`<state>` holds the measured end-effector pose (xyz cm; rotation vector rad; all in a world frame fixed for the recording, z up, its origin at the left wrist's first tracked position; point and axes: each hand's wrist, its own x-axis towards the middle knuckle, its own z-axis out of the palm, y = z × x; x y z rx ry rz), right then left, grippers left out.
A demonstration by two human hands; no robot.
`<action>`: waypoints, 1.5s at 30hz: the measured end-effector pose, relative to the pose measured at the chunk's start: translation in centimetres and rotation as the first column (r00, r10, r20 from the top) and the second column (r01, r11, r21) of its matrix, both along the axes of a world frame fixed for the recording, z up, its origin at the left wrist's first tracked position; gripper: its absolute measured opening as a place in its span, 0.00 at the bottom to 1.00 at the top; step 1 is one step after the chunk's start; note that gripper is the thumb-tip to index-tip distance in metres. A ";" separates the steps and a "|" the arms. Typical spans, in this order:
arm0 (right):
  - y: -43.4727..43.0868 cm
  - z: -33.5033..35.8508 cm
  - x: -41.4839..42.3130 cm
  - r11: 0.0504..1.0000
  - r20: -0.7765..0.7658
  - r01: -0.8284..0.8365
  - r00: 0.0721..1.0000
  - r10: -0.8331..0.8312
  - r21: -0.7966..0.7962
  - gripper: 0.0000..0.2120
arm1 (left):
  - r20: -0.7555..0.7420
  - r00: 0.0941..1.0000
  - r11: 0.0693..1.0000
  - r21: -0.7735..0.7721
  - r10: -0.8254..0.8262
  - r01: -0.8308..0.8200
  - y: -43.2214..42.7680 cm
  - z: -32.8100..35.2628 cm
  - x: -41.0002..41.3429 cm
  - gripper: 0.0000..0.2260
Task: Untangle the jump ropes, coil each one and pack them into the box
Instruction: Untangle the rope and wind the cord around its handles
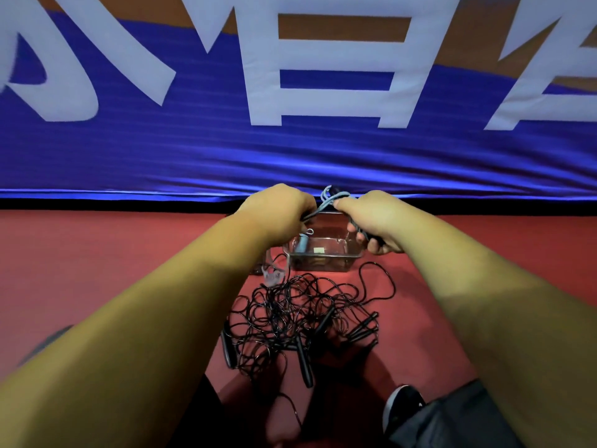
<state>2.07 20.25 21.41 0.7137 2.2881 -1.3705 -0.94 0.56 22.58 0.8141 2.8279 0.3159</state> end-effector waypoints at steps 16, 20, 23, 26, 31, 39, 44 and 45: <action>-0.6 1.8 0.3 0.976 -0.155 0.062 0.983 -0.096 -0.211 0.17 | 0.112 0.991 0.989 0.118 0.076 -0.089 0.1 -0.7 -0.2 0.14; -0.2 1.7 0.2 0.978 -0.182 0.096 0.975 -0.130 -0.184 0.19 | 0.512 0.858 0.805 0.495 0.035 -0.328 0.5 -1.1 0.4 0.19; 0.0 1.6 0.0 0.981 -0.204 0.100 0.970 -0.133 -0.164 0.21 | 0.694 0.714 0.620 0.602 -0.095 -0.503 0.2 -0.4 0.4 0.17; 0.1 1.5 -0.2 0.980 -0.223 0.116 0.963 -0.150 -0.161 0.21 | 0.706 0.674 0.565 0.654 -0.216 -0.503 -0.1 0.1 0.6 0.12; 0.7 2.0 -0.4 0.954 -0.235 0.189 0.941 -0.243 -0.232 0.20 | 0.560 0.823 0.700 0.625 -0.095 -0.345 -0.5 0.6 0.0 0.19; 0.4 2.8 -0.1 0.892 -0.132 0.214 0.949 -0.287 -0.398 0.15 | 0.545 0.836 0.855 0.463 -0.067 -0.233 -0.8 -1.4 -0.2 0.10; 0.6 2.7 -0.1 0.885 -0.133 0.151 0.964 -0.231 -0.440 0.15 | 0.657 0.754 0.743 0.500 0.009 -0.445 -0.8 -1.4 -0.5 0.07; 0.6 2.6 -0.1 0.884 -0.136 0.128 0.968 -0.210 -0.450 0.16 | 0.665 0.746 0.717 0.508 0.025 -0.477 -0.8 -1.5 -0.6 0.07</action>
